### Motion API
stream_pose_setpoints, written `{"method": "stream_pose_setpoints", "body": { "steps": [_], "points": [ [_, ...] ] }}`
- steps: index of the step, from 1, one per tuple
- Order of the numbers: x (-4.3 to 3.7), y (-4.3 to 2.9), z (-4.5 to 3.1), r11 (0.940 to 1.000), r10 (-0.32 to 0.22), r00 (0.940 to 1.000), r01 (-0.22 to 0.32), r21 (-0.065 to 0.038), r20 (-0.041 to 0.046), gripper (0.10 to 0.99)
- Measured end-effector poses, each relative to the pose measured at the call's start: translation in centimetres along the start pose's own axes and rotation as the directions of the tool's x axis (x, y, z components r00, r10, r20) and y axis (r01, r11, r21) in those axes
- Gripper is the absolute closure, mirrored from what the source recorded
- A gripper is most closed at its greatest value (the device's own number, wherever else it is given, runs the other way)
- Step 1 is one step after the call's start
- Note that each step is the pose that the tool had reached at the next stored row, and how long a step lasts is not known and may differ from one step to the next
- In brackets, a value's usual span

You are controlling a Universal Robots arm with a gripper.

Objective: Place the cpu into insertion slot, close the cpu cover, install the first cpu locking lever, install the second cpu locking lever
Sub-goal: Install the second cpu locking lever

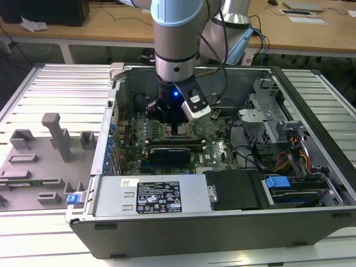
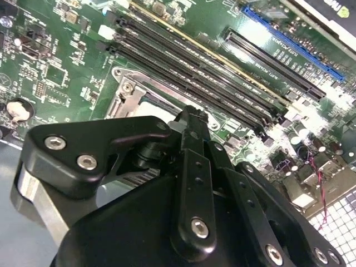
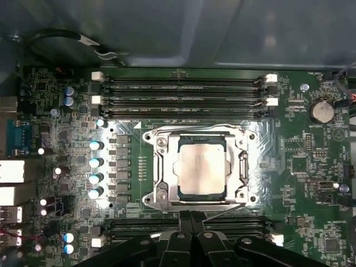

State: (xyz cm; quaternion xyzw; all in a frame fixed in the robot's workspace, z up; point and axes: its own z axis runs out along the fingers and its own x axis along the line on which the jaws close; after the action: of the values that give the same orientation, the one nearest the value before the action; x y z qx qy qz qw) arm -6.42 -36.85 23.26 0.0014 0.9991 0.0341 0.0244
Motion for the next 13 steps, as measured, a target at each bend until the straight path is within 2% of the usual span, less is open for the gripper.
{"method": "stream_pose_setpoints", "body": {
  "steps": [2,4,5,8,11,13],
  "points": [
    [0.30,-0.43,0.18,0.9999,0.001,1.0000,-0.001,-0.016,0.0001,0.980],
    [0.73,-0.83,0.33,0.9993,0.002,1.0000,-0.002,-0.038,0.0002,0.980],
    [0.87,-0.93,0.39,0.9991,0.002,1.0000,-0.002,-0.043,0.0001,0.980],
    [1.25,-1.00,0.67,0.9989,0.002,1.0000,-0.002,-0.048,0.0001,0.980],
    [1.46,-1.20,0.89,0.9983,0.003,1.0000,-0.003,-0.059,0.0000,0.980],
    [1.56,-1.36,1.00,0.9970,0.003,1.0000,-0.003,-0.077,-0.0001,0.980]
  ]
}}
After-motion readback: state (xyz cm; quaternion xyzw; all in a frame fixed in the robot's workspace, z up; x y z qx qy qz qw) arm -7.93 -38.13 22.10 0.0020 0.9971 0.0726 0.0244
